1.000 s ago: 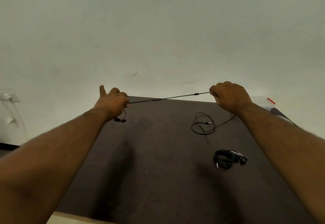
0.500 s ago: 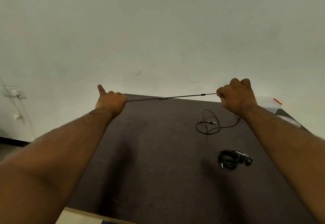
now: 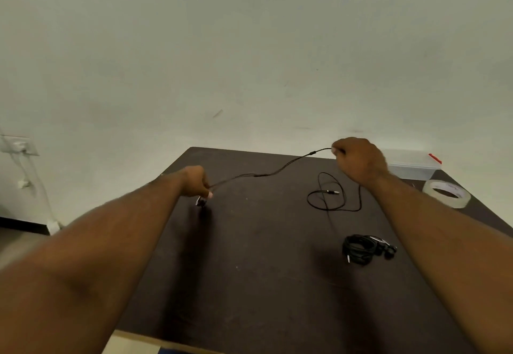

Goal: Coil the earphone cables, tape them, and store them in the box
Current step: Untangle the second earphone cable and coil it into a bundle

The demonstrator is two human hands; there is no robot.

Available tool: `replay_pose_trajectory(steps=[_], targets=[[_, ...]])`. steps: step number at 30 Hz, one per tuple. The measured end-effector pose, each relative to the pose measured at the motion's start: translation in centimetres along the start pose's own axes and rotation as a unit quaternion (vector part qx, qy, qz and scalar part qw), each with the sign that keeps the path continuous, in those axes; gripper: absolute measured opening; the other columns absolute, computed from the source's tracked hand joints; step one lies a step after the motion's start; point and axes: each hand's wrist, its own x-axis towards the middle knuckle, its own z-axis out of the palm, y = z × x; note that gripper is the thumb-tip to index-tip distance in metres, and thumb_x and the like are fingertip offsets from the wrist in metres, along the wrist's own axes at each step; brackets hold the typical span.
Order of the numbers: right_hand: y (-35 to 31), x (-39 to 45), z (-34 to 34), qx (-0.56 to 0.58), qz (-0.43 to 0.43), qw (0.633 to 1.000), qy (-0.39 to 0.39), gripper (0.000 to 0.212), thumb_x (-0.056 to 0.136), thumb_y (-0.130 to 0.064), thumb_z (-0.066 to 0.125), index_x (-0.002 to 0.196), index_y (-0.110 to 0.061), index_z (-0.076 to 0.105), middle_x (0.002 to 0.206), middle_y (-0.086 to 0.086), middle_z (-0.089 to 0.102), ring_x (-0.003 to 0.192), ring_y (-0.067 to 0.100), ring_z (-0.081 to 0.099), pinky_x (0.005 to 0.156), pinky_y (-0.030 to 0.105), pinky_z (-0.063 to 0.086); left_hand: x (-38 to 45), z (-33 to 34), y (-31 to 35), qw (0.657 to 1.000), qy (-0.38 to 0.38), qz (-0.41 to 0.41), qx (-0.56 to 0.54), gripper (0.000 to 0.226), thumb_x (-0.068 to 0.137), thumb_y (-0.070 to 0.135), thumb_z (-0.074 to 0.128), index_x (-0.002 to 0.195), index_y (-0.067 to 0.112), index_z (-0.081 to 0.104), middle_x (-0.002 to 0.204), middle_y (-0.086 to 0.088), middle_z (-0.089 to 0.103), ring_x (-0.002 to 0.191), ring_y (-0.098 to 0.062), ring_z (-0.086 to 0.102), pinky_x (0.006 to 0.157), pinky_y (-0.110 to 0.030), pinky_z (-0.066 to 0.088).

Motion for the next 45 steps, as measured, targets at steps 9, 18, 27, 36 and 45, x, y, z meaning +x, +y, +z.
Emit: replay_pose_trajectory(steps=[9, 18, 27, 36, 45], targets=[[-6.4, 1.5, 0.5, 0.033, -0.104, 0.993, 0.036, 0.028, 0.095, -0.019, 0.045, 0.071, -0.011, 0.057, 0.071, 0.003, 0.055, 0.068, 0.024, 0.052, 0.055, 0.029, 0.029, -1.2, -2.9, 11.3, 0.894, 0.076, 0.115, -0.426, 0.051, 0.096, 0.033, 0.058, 0.140, 0.010, 0.048, 0.136, -0.002, 0.052, 0.075, -0.018, 0.070, 0.065, -0.028, 0.054], [-5.4, 1.1, 0.0, 0.051, -0.145, 0.988, -0.016, 0.027, 0.097, -0.037, 0.050, 0.090, -0.020, 0.070, 0.072, -0.010, 0.062, 0.070, 0.015, 0.054, 0.062, 0.029, 0.038, -1.1, -3.5, 11.2, 0.916, 0.180, 0.137, -0.333, 0.014, 0.094, 0.013, 0.060, 0.085, 0.008, 0.070, 0.071, -0.004, 0.065, 0.063, -0.014, 0.059, 0.061, -0.025, 0.055], [2.2, 0.5, -2.4, 0.153, -0.074, 0.984, -0.044, 0.024, 0.091, -0.028, 0.064, 0.080, -0.008, 0.072, 0.069, 0.005, 0.068, 0.071, 0.019, 0.062, 0.069, 0.027, 0.043, -1.7, -5.5, -0.6, 0.943, 0.241, 0.084, -0.213, 0.015, 0.092, 0.013, 0.061, 0.080, 0.012, 0.069, 0.067, -0.003, 0.062, 0.057, -0.015, 0.054, 0.055, -0.022, 0.045], [5.1, 0.0, -5.0, 0.179, -0.004, 0.983, -0.045, 0.022, 0.090, -0.027, 0.065, 0.092, -0.007, 0.076, 0.096, 0.020, 0.072, 0.080, 0.015, 0.067, 0.075, 0.031, 0.049, -2.4, -5.1, -5.2, 0.947, 0.242, 0.026, -0.212, 0.017, 0.094, 0.011, 0.059, 0.081, 0.009, 0.070, 0.069, -0.006, 0.064, 0.061, -0.019, 0.052, 0.058, -0.022, 0.042], [3.9, 0.4, -3.8, 0.172, -0.010, 0.985, -0.015, 0.024, 0.091, -0.018, 0.064, 0.086, 0.005, 0.072, 0.075, 0.005, 0.068, 0.066, 0.006, 0.060, 0.062, 0.005, 0.038, -1.7, -3.6, -5.3, 0.950, 0.231, -0.038, -0.206, 0.017, 0.094, 0.004, 0.056, 0.083, 0.004, 0.069, 0.070, -0.005, 0.064, 0.057, -0.016, 0.055, 0.050, -0.021, 0.041]])
